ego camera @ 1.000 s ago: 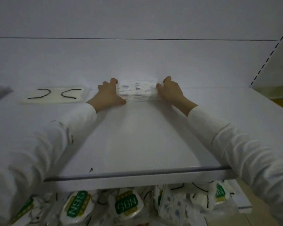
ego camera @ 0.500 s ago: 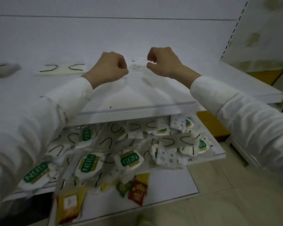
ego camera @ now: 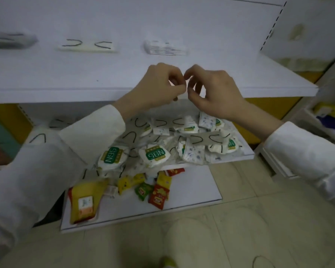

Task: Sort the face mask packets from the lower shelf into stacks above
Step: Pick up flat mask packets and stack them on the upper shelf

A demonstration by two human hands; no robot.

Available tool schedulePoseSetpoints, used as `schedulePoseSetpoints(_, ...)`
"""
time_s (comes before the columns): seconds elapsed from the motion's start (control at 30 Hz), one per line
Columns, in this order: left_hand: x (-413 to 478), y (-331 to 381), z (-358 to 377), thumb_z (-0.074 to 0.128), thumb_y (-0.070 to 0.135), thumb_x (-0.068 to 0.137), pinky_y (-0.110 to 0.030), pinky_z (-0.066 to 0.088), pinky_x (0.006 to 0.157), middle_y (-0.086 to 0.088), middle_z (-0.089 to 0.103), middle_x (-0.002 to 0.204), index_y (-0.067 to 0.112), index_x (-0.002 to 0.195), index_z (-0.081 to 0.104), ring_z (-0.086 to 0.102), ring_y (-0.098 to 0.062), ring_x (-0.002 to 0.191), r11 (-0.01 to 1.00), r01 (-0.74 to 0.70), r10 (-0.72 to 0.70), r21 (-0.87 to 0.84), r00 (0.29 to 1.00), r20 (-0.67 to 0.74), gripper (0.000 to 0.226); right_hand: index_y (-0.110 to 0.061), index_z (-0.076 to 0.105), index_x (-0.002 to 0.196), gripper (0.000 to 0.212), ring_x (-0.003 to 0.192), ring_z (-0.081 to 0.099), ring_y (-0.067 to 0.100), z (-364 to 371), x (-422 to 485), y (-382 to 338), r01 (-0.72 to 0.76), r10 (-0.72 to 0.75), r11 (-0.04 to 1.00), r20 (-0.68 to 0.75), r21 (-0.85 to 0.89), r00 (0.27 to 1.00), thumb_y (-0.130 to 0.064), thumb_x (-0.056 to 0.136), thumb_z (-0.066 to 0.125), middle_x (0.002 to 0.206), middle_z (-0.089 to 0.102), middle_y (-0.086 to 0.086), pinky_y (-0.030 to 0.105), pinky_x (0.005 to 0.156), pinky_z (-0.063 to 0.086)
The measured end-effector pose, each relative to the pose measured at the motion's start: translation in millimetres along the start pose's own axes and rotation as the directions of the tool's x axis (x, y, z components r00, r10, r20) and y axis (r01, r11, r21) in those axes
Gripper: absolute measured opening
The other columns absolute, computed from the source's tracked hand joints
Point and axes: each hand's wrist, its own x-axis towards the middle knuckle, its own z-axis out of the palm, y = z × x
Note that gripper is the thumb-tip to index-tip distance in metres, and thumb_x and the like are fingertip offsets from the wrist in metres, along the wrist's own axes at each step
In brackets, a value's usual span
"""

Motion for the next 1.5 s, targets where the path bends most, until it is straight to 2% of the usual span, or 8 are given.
schedulePoseSetpoints(0.23,-28.8,-35.5,81.6,0.06,0.023,0.09,-0.016,0.048,0.073,0.003,0.066,0.097,0.015,0.101,0.066,0.063,-0.01,0.085,0.999,0.03,-0.042,0.043,0.952,0.303,0.015,-0.014,0.062,0.095,0.035,0.059,0.062,0.026,29.0,-84.9,65.2,0.014,0.042,0.98,0.276,-0.198,0.96,-0.034,0.085,0.035,0.073,0.068,0.0,0.025,0.047,0.038)
schedulePoseSetpoints(0.37,-25.5,-79.2,136.8,0.059,0.024,0.089,-0.028,0.05,0.081,0.003,0.064,0.104,0.02,0.104,0.064,0.062,-0.015,0.094,0.959,0.218,-0.273,0.181,0.884,0.38,0.017,-0.01,0.065,0.091,0.017,0.062,0.059,0.033,44.7,-133.0,119.3,-0.214,0.275,0.952,0.311,-0.217,0.91,-0.02,0.088,0.052,0.069,0.065,0.009,0.019,0.046,0.016)
schedulePoseSetpoints(0.6,-7.3,-129.1,231.1,0.056,0.016,0.09,-0.023,0.042,0.064,-0.01,0.065,0.104,0.004,0.101,0.066,0.057,-0.018,0.089,0.841,0.49,-0.541,0.229,0.774,0.329,0.019,-0.009,0.069,0.094,0.016,0.078,0.062,0.037,94.1,-197.3,216.7,-0.605,0.607,0.785,0.359,-0.132,0.709,-0.016,0.087,0.057,0.081,0.068,0.017,0.03,0.057,0.04)
schedulePoseSetpoints(0.73,16.3,-139.4,286.5,0.057,0.017,0.091,-0.035,0.053,0.083,-0.009,0.065,0.104,0.009,0.098,0.065,0.061,-0.026,0.097,0.762,0.642,-0.642,0.086,0.728,0.242,0.014,-0.007,0.07,0.094,0.016,0.085,0.063,0.037,134.1,-220.7,262.8,-0.687,0.663,0.719,0.394,-0.101,0.636,-0.014,0.088,0.057,0.088,0.07,0.019,0.031,0.064,0.045)
schedulePoseSetpoints(0.93,28.1,-147.1,334.7,0.054,0.01,0.091,-0.013,0.042,0.054,0.002,0.061,0.083,0.008,0.091,0.066,0.059,-0.014,0.075,0.767,0.641,-0.635,0.02,0.754,0.168,0.012,-0.003,0.072,0.095,0.023,0.092,0.063,0.035,190.2,-213.3,306.4,-0.776,0.737,0.621,0.421,-0.112,0.529,-0.016,0.092,0.053,0.097,0.069,0.019,0.031,0.073,0.049)
schedulePoseSetpoints(1.13,36.1,-177.5,340.4,0.055,0.004,0.089,-0.011,0.04,0.051,0.008,0.059,0.082,0.014,0.088,0.065,0.053,-0.001,0.07,0.781,0.624,-0.618,-0.021,0.778,0.115,0.015,-0.004,0.068,0.092,0.039,0.095,0.059,0.038,241.7,-167.1,330.9,-0.485,0.499,0.86,0.456,-0.157,0.737,-0.039,0.078,0.057,0.095,0.066,0.019,0.038,0.077,0.045)
schedulePoseSetpoints(1.3,37.2,-191.3,335.8,0.057,0.003,0.088,-0.029,0.051,0.067,0.014,0.061,0.081,0.023,0.078,0.063,0.057,-0.001,0.07,0.792,0.604,-0.6,-0.095,0.797,0.068,0.023,-0.008,0.04,0.136,0.065,0.125,0.042,0.031,289.6,-146.9,319.0,-0.077,0.275,0.95,0.698,-0.302,0.661,-0.041,0.083,0.059,0.135,0.048,0.013,0.039,0.107,0.029)
schedulePoseSetpoints(1.5,27.9,-200.3,326.5,0.057,0.0,0.087,-0.01,0.044,0.064,0.018,0.06,0.08,0.031,0.072,0.059,0.054,0.017,0.073,0.811,0.571,-0.574,-0.128,0.819,0.016,0.035,-0.011,0.044,0.13,0.049,0.116,0.05,0.034,305.9,-131.8,310.0,-0.082,0.326,0.929,0.69,-0.362,0.646,-0.034,0.088,0.056,0.126,0.055,0.014,0.041,0.102,0.035)
